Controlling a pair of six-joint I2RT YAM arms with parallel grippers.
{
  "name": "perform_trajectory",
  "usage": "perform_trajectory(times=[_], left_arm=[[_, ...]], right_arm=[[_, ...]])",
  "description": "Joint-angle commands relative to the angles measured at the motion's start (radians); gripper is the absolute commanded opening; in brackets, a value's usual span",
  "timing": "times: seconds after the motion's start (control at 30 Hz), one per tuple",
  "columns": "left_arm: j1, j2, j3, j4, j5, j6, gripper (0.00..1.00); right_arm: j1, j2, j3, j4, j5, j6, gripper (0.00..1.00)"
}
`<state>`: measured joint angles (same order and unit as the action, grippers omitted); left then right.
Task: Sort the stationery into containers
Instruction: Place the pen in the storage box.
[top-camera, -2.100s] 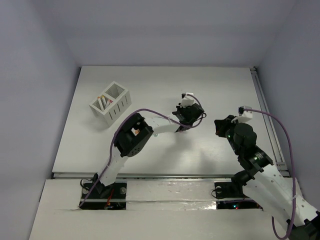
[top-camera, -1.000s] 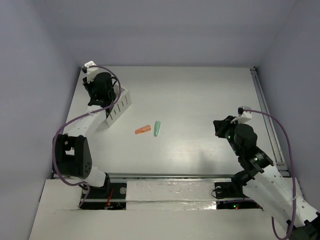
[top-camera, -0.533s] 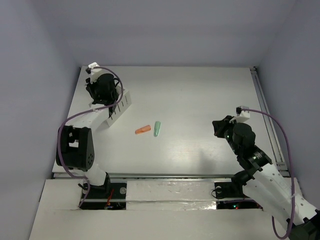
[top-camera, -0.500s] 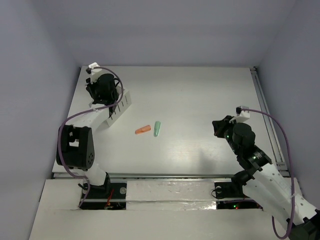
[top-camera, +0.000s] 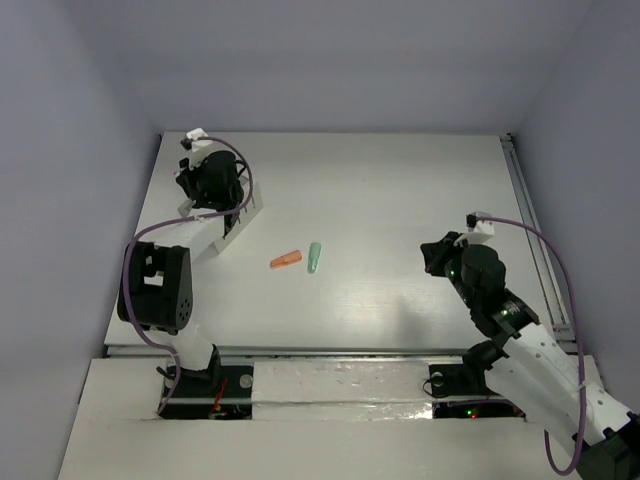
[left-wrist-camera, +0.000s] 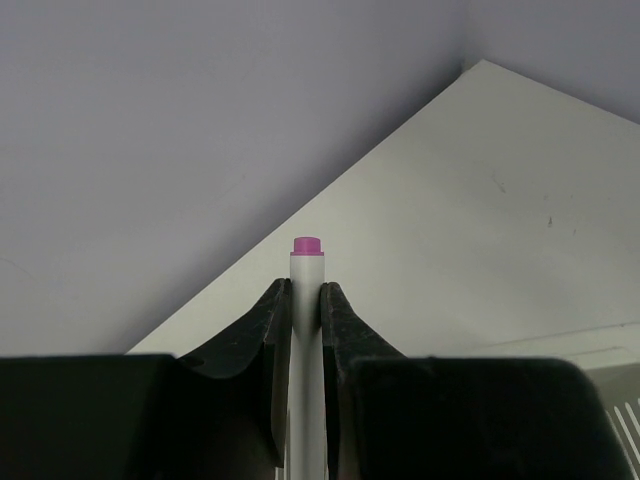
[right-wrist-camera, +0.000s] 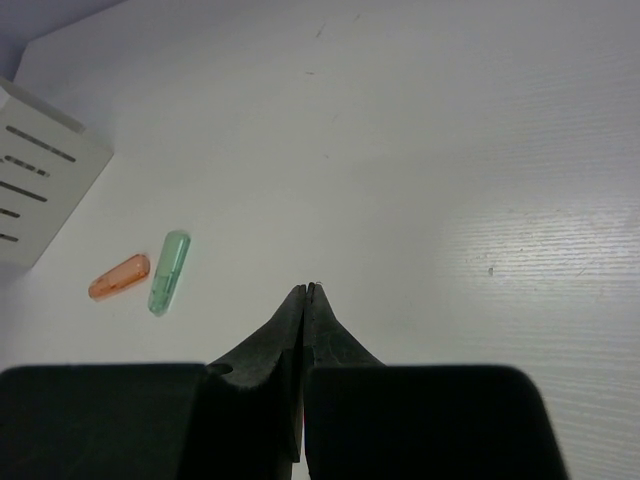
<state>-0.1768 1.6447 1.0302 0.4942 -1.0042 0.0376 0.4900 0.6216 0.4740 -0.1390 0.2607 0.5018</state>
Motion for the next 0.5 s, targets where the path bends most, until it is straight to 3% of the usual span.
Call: perform_trajectory(times=[0.0, 0.47], left_arm=[[-0.023, -0.01, -0.024, 0.086, -0.051, 0.044, 0.03], [-0.032, -0.014, -0.045, 0.098, -0.082, 0.067, 0.15]], right_arm=[[-0.008, -0.016, -0.003, 0.065, -0.009, 0.0, 0.0], [-0.008, -0.037, -0.006, 0.061, -0.011, -0.002, 0.0]])
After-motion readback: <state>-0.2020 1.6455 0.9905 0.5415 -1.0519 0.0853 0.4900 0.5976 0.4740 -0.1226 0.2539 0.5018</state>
